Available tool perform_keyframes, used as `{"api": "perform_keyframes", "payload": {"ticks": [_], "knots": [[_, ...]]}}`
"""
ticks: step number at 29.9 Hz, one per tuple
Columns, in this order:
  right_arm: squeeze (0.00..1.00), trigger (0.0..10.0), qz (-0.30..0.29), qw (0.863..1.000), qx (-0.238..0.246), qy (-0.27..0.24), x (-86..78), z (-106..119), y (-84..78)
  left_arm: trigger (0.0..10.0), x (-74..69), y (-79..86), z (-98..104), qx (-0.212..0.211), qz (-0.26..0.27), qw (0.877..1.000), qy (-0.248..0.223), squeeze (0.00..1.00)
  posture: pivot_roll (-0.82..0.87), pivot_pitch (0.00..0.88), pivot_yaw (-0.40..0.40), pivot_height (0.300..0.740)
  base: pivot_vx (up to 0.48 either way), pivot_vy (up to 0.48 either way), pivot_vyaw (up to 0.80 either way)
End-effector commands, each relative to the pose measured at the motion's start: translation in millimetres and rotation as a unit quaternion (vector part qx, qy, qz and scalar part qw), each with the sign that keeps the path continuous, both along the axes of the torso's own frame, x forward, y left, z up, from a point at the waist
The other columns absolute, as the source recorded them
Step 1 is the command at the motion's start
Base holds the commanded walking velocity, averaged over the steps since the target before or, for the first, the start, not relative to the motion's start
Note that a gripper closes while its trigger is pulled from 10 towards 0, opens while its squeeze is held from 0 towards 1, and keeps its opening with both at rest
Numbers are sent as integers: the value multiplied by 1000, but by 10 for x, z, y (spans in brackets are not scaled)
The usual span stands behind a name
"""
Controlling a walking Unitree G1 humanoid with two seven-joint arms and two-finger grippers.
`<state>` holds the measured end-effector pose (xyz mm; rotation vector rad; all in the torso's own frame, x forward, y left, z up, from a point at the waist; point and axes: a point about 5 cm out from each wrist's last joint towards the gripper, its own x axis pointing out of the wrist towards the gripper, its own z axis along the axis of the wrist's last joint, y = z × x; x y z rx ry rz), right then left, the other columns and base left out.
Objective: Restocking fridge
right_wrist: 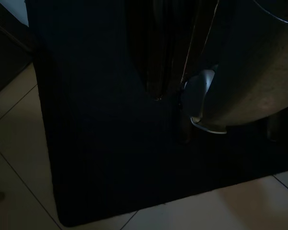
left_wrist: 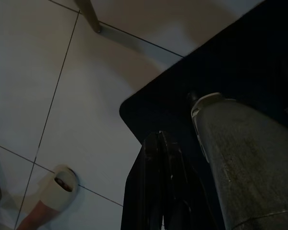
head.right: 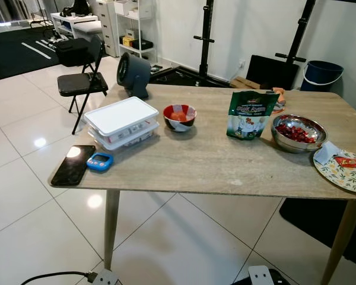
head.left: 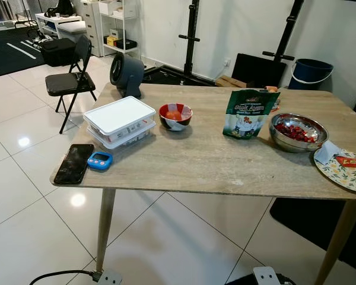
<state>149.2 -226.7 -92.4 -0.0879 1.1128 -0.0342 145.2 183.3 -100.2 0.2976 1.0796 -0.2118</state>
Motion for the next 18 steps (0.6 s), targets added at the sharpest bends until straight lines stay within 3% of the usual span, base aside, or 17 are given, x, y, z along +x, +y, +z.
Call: {"api": "perform_keyframes", "payload": {"ticks": [1, 16, 18], "knots": [[0, 10000, 5, 1000, -4, -4, 20, 12, -17, 10000, -117, -75, -52, -2, -14, 1000, 25, 0, -19, 0, -38, 740, 0, 0, 0], [0, 10000, 6, 1000, 6, -17, 81, 31, 18, 10000, 28, -169, -10, -6, -33, 999, 10, 0, -14, 0, -34, 740, 0, 0, 0], [0, 10000, -27, 997, 56, -49, 152, 60, 63, 10000, 4, -168, -18, -6, -34, 999, 12, 0, -20, 0, -36, 740, 0, 0, 0]]}}
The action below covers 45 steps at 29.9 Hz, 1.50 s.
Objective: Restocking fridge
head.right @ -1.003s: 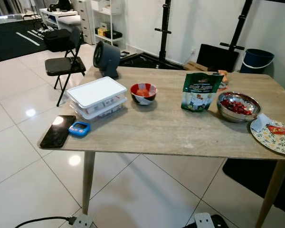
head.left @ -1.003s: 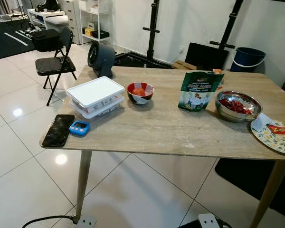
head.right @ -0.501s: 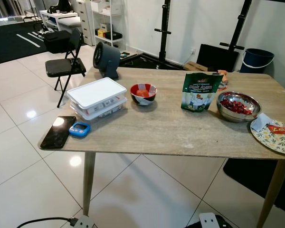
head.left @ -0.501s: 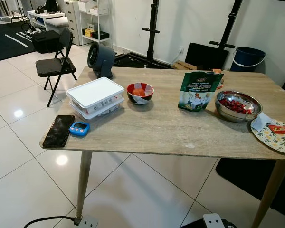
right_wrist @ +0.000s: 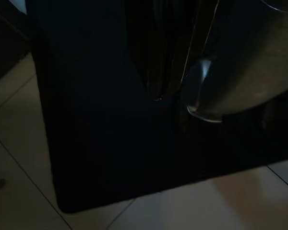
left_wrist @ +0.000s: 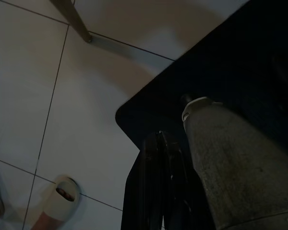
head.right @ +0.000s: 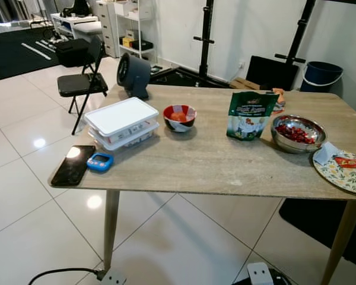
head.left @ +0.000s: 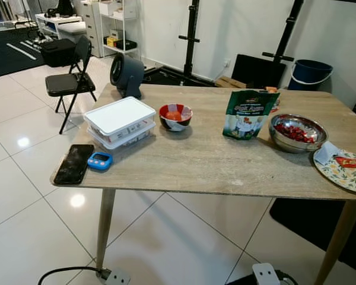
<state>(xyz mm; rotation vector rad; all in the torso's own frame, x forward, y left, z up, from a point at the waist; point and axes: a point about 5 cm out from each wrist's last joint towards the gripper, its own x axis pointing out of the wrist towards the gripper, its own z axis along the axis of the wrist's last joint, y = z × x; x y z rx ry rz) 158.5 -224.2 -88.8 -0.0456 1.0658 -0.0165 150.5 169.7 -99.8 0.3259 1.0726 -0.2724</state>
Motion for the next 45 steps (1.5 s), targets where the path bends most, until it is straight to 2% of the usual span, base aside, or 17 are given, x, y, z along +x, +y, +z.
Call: {"api": "perform_keyframes", "payload": {"ticks": [1, 7, 9, 14, 16, 17, 21, 22, 24, 25, 27, 28, 33, 34, 38, 40, 45], "knots": [[0, 10000, -33, 997, 55, -36, 91, 38, 57, 10000, -63, -29, -27, -2, -3, 1000, 13, 0, -23, 0, -36, 740, 0, 0, 0], [0, 10000, -44, 993, 96, -55, 144, 64, 95, 10000, -93, -28, -38, -1, -3, 1000, 17, 0, -24, 0, -36, 740, 0, 0, 0], [0, 10000, -42, 973, 206, -99, 233, 128, 224, 10000, -158, -42, -61, -3, -3, 1000, 25, 0, -24, 0, -40, 740, 0, 0, 0], [0, 10000, -46, 953, 269, -129, 290, 183, 268, 10000, -181, -50, -69, -4, -3, 1000, 27, 0, -20, 0, -40, 740, 0, 0, 0], [0, 10000, -47, 917, 360, -167, 396, 291, 301, 10000, -185, -46, -70, -4, -3, 1000, 27, 0, -23, 0, -37, 740, 0, 0, 0], [0, 10000, -47, 917, 360, -167, 396, 291, 301, 10000, -185, -46, -70, -4, -3, 1000, 27, 0, -23, 0, -37, 740, 0, 0, 0], [0, 10000, 57, 821, 531, -201, 517, 548, 399, 10000, -173, -25, -64, -2, -5, 1000, 27, 0, -34, 0, -32, 740, 0, 0, 0], [0, 10000, 57, 821, 531, -201, 517, 548, 399, 10000, -173, -25, -64, -2, -5, 1000, 27, 0, -34, 0, -32, 740, 0, 0, 0], [0, 10000, 108, 775, 586, -208, 544, 659, 433, 10000, -164, -22, -61, -1, -6, 1000, 26, 0, -36, 0, -32, 740, 0, 0, 0], [0, 10000, 108, 775, 586, -208, 544, 659, 433, 10000, -164, -22, -61, -1, -6, 1000, 26, 0, -36, 0, -32, 740, 0, 0, 0], [0, 10000, 146, 742, 621, -208, 561, 734, 475, 10000, -159, -23, -60, -1, -7, 1000, 26, 0, -40, 0, -31, 740, 0, 0, 0], [0, 10000, 146, 742, 621, -208, 561, 734, 475, 10000, -159, -23, -60, -1, -7, 1000, 26, 0, -40, 0, -31, 740, 0, 0, 0], [0, 10000, 256, 650, 689, -194, 661, 1002, 782, 10000, -144, -60, -57, -4, -12, 1000, 24, 0, -40, 0, -28, 740, 0, 0, 0], [0, 10000, 256, 650, 689, -194, 661, 1002, 782, 10000, -144, -60, -57, -4, -12, 1000, 24, 0, -40, 0, -28, 740, 0, 0, 0], [0, 10000, 315, 605, 704, -199, 735, 1240, 938, 10000, -149, -52, -58, -3, -14, 1000, 25, 0, -36, 0, -26, 740, 0, 0, 0], [0, 10000, 321, 600, 704, -201, 743, 1269, 952, 10000, -150, -50, -58, -3, -14, 1000, 25, 0, -36, 0, -26, 740, 0, 0, 0], [0, 10000, 390, 524, 723, -225, 823, 1692, 1093, 10000, -171, -14, -62, 0, -14, 1000, 28, 0, -30, 0, -24, 740, 0, 0, 0]]}}
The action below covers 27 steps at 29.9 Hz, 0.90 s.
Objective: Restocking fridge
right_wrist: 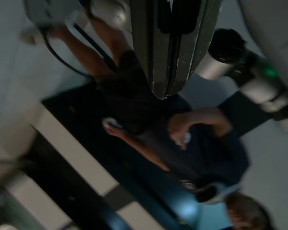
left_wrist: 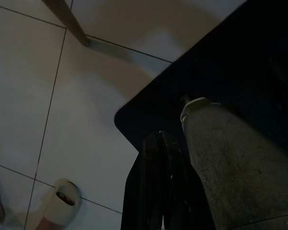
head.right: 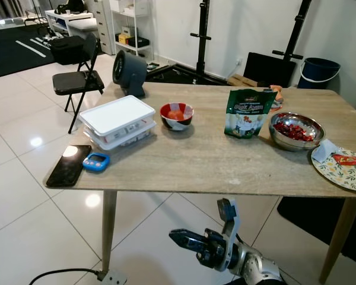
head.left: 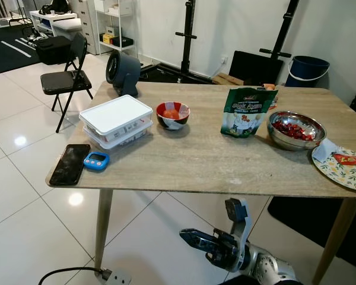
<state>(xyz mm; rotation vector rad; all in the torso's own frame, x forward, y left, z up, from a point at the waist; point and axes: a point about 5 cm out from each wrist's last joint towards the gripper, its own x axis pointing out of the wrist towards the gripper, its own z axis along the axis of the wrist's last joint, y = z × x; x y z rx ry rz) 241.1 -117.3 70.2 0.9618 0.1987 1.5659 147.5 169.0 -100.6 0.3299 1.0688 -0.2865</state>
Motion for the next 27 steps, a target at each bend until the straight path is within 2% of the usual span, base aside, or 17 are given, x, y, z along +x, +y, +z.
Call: {"api": "perform_keyframes", "payload": {"ticks": [1, 8, 17, 21, 27], "knots": [[0, 10000, 34, 998, 33, -29, -14, 194, 57, 10000, -147, -5, -56, 3, -7, 1000, 29, 0, -23, 0, -23, 740, 0, 0, 0], [0, 10000, 94, 991, 59, -71, -82, 446, 169, 10000, -149, 5, -56, 4, -6, 1000, 29, 0, -17, 0, -26, 740, 0, 0, 0], [0, 10000, 109, 981, 64, -145, -6, 673, 454, 10000, -163, 10, -60, 5, -8, 999, 30, 0, -16, 0, -22, 740, 0, 0, 0], [0, 10000, 117, 979, 71, -150, -20, 740, 488, 10000, -160, 8, -59, 4, -8, 1000, 30, 0, -11, 0, -26, 740, 0, 0, 0], [0, 10000, 151, 969, 82, -179, -112, 915, 543, 10000, -175, 2, -64, 3, -6, 1000, 30, 0, -3, 0, -36, 740, 0, 0, 0]]}}
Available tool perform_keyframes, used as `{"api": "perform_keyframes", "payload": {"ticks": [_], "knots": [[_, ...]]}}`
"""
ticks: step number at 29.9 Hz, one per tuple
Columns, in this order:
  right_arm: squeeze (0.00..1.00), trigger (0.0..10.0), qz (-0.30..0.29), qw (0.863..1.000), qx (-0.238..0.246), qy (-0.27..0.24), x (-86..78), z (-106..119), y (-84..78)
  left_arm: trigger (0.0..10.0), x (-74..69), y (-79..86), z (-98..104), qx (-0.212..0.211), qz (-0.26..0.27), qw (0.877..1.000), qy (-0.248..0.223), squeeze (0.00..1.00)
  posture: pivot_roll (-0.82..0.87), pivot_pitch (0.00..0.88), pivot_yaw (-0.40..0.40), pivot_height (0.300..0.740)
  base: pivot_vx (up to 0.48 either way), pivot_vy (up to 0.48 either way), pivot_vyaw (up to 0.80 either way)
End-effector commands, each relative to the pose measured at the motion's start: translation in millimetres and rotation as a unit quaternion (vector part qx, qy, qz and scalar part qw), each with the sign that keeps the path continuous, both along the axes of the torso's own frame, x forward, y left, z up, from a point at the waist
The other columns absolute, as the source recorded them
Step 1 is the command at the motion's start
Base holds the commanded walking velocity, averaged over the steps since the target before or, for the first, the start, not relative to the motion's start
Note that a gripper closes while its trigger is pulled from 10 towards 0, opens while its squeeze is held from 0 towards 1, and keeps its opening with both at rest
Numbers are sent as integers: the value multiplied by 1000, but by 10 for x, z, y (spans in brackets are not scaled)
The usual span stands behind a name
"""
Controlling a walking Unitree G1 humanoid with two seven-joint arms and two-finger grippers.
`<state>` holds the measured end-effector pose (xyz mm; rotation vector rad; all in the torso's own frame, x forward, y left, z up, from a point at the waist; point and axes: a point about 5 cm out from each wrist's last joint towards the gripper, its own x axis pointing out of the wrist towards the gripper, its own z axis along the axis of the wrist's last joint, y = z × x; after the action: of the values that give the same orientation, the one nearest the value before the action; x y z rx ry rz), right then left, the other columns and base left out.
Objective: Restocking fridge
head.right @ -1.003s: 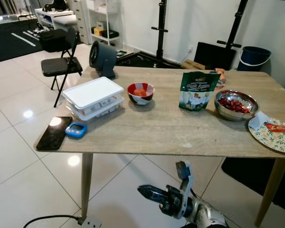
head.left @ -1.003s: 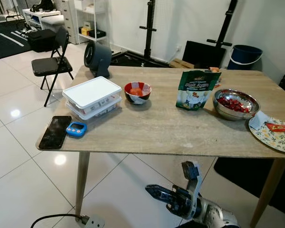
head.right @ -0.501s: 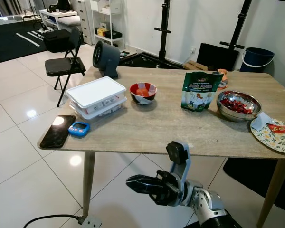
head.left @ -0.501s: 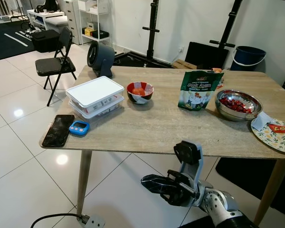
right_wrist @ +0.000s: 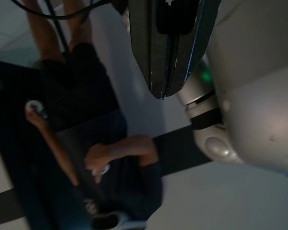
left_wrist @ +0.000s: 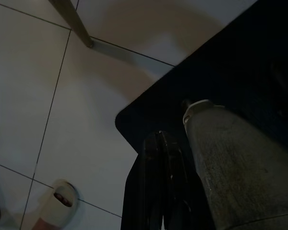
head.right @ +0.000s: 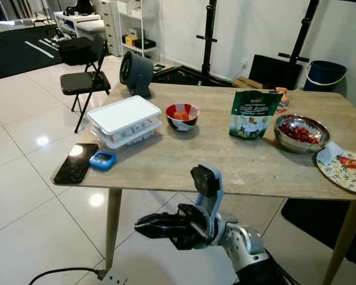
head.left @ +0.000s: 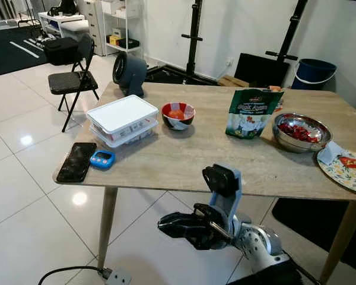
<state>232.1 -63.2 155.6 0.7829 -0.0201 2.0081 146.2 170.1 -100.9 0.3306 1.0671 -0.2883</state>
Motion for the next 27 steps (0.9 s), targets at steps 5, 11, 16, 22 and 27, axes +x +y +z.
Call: {"api": "perform_keyframes", "payload": {"ticks": [5, 11, 16, 22, 27], "knots": [[0, 10000, 21, 999, 19, -20, -70, 130, 5, 10000, -187, -16, -70, 3, -4, 999, 34, 0, -2, 0, -38, 740, 0, 0, 0], [0, 10000, 50, 997, 38, -40, -187, 272, -8, 10000, -209, -40, -77, -1, -5, 999, 35, 0, -2, 0, -40, 740, 0, 0, 0], [0, 10000, 68, 996, 43, -44, -277, 330, -10, 10000, -222, -33, -81, 0, -6, 999, 36, 0, 4, 0, -40, 740, 0, 0, 0], [0, 10000, 80, 995, 46, -46, -346, 369, -9, 10000, -245, -21, -86, 1, -6, 999, 38, 0, 8, 0, -40, 740, 0, 0, 0], [0, 10000, 89, 994, 49, -49, -401, 397, 4, 10000, -276, -8, -94, 2, -5, 999, 41, 0, 14, 0, -39, 740, 0, 0, 0]]}}
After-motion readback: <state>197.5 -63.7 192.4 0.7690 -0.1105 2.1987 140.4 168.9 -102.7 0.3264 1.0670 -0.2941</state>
